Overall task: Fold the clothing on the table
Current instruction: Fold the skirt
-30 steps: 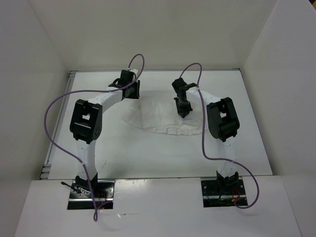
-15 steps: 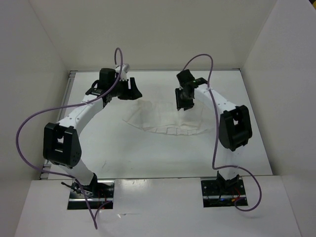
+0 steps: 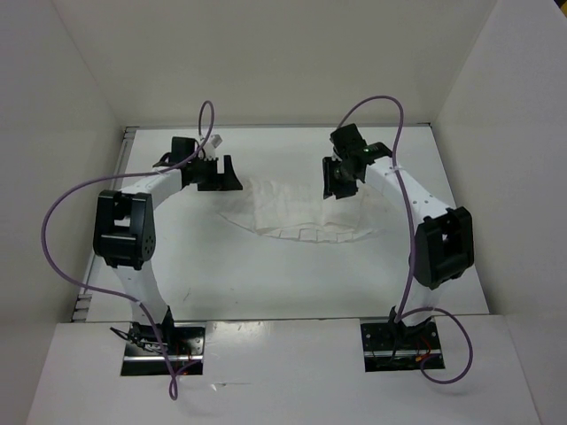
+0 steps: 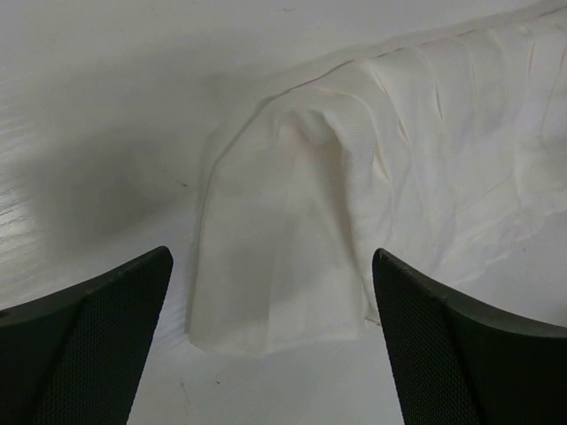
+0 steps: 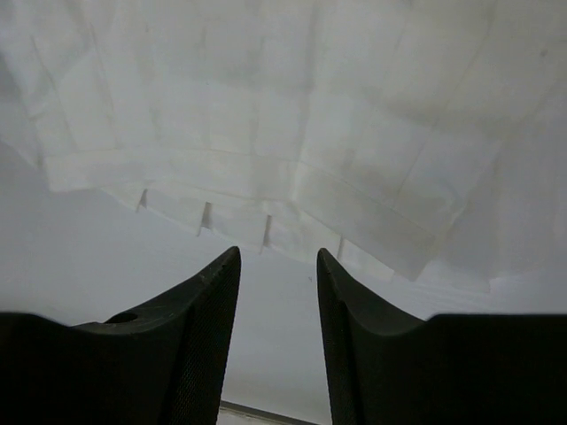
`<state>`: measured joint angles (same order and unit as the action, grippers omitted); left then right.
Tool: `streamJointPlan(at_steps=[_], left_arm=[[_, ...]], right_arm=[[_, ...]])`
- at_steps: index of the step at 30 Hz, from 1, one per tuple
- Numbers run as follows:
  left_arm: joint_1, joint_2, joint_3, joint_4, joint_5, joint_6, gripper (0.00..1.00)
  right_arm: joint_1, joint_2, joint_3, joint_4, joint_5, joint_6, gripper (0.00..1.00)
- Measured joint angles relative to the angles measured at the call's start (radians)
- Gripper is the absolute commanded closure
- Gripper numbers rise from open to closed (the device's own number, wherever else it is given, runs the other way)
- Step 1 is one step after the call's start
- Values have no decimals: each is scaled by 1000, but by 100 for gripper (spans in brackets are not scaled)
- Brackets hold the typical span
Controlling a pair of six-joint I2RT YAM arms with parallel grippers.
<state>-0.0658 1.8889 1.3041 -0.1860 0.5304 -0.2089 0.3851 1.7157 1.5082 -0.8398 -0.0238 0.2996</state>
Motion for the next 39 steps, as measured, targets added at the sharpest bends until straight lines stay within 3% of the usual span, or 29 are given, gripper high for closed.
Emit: streamJointPlan(at_steps=[8,16,24,28,30,32,33,39], left_arm=[[45,124,60,13,150,28,0],[49,177,62,7,211,49,0],[-41,183,49,17,272,39,0],[-113,193,42,34,298,14,10],[-138,199,38,47,310,-2,26],[-154,204,24,55,308,-18,57],[-158,210,14,57,301,-20,100],[-159,228,-2,61,271,-65,100]], right_arm=[[-38,-29,-46,-19,0,3,54],[-45,-42,-46,-19,0,3,54],[-45,-42,-46,-19,1,6,54],[-45,-43,-55,-18,0,15,54],[-45,-43,-61,-18,0,21,54],[-45,-43,-63,-19,0,25,54],[-46,-43,-63,-19,0,26,54],[-46,-42,-63,-6,-34,35,54]])
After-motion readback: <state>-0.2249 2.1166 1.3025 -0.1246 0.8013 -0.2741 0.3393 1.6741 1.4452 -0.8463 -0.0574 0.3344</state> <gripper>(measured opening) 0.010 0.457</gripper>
